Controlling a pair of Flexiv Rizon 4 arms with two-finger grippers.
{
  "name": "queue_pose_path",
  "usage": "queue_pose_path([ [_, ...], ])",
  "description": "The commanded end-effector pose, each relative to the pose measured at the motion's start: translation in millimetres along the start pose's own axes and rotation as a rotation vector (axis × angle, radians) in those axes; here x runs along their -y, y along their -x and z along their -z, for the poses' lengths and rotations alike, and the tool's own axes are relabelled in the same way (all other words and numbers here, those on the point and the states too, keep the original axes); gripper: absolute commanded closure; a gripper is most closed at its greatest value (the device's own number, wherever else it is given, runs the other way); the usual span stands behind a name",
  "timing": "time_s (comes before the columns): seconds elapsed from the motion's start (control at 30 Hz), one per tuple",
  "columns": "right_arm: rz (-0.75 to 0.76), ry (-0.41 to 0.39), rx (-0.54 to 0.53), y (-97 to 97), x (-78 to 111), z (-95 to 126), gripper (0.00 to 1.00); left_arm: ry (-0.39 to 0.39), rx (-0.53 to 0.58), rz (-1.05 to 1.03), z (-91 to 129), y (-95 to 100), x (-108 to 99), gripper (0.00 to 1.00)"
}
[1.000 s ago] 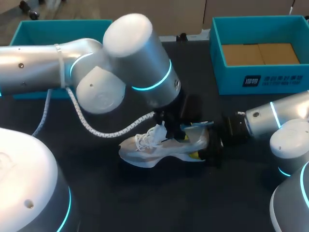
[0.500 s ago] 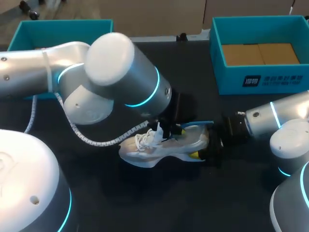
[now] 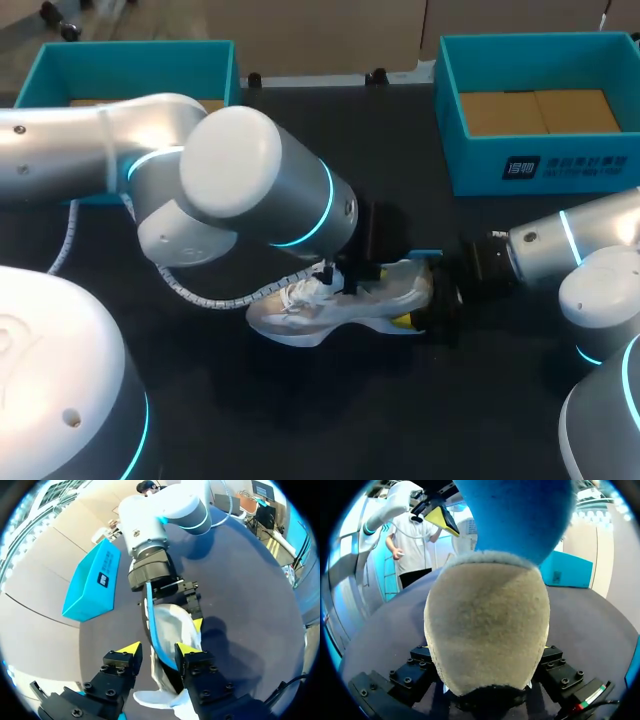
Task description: Take the shoe out of the shoebox, open the shoe tongue, remove and reinsert the insole, then place the shoe into the shoebox
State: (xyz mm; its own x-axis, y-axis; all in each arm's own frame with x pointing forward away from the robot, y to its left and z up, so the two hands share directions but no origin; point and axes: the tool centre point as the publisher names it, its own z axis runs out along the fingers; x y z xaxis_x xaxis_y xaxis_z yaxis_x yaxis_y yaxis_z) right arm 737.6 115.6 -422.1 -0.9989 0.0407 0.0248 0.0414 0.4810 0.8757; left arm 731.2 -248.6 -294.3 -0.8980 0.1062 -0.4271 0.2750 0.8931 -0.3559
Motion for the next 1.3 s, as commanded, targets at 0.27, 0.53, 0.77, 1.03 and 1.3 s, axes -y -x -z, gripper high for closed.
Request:
queue_pose_path([
  [0.27,-0.001,-0.005,0.0,0.4,1.4,-2.0,1.0,-0.042,-0.01,0.007,-21.7,10.5,2.7,0.54],
  [0.53,-0.001,-0.005,0.0,0.4,1.4,-2.0,1.0,-0.08,-0.024,0.019,-31.3,11.6,5.9,0.55],
  [0.77,-0.001,-0.005,0.0,0.4,1.4,-2.0,1.0,-0.097,-0.033,0.03,-37.1,13.1,7.1,0.58],
  [1.03,-0.001,-0.005,0.0,0.4,1.4,-2.0,1.0,-0.1,-0.057,0.027,-45.7,7.9,11.6,0.91],
  [1.3,-0.001,-0.005,0.0,0.4,1.4,-2.0,1.0,-0.106,-0.067,0.039,-40.2,1.3,10.4,1.0],
])
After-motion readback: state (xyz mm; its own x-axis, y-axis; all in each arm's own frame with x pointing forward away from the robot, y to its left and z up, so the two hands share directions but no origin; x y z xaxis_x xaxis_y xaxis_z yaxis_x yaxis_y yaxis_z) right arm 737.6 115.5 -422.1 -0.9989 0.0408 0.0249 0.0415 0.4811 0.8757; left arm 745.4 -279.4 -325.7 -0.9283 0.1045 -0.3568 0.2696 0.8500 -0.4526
